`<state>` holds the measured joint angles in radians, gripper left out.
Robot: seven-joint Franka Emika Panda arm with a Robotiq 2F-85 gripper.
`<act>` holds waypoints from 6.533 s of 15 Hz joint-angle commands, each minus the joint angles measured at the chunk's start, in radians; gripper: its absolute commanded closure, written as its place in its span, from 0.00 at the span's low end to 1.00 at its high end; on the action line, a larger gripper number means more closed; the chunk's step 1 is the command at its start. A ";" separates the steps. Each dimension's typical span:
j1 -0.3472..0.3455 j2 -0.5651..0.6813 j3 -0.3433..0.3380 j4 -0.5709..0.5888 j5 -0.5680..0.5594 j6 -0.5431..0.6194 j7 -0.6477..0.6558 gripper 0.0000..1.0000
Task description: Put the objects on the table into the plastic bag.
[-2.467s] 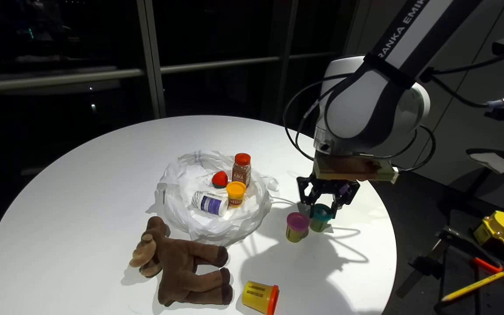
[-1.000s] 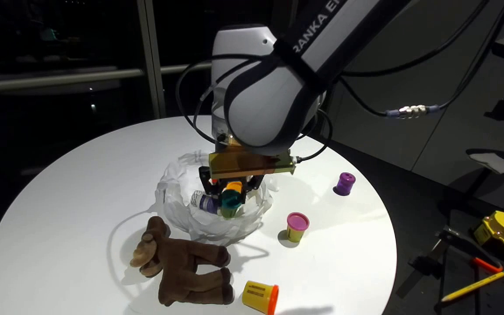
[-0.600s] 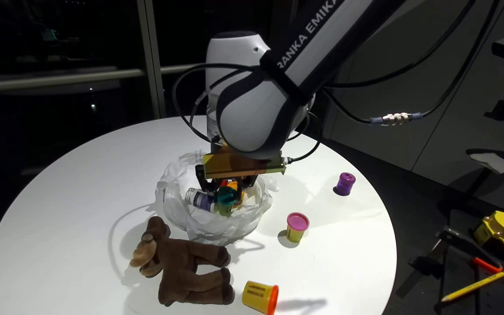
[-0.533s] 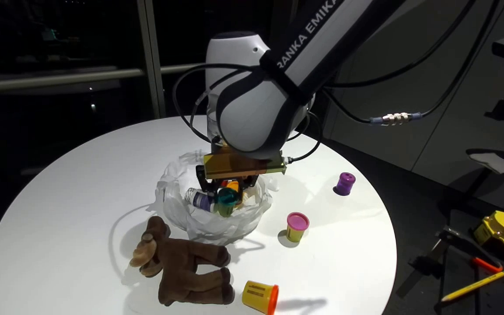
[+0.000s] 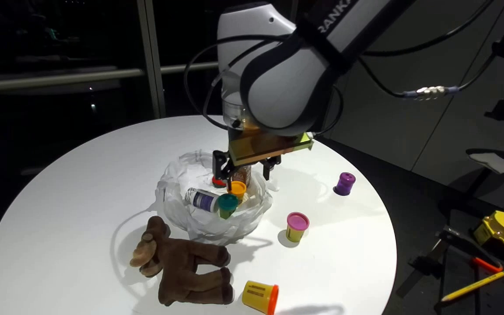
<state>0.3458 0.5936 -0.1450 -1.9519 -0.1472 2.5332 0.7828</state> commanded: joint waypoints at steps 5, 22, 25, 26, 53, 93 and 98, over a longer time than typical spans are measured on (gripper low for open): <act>-0.108 -0.207 0.029 -0.310 -0.133 0.036 -0.254 0.00; -0.320 -0.053 0.250 -0.301 0.249 0.032 -0.799 0.00; -0.293 -0.023 0.236 -0.298 0.247 0.137 -0.747 0.00; -0.285 -0.015 0.232 -0.297 0.246 0.170 -0.730 0.00; 0.030 0.094 0.063 0.311 -0.003 -0.119 -0.154 0.80; -0.066 -0.159 -0.092 0.138 0.004 -0.140 -0.059 0.00; -0.235 -0.248 -0.110 0.022 -0.091 -0.190 -0.208 0.00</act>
<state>0.2055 0.4083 -0.2716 -1.8387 -0.2119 2.3445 0.6680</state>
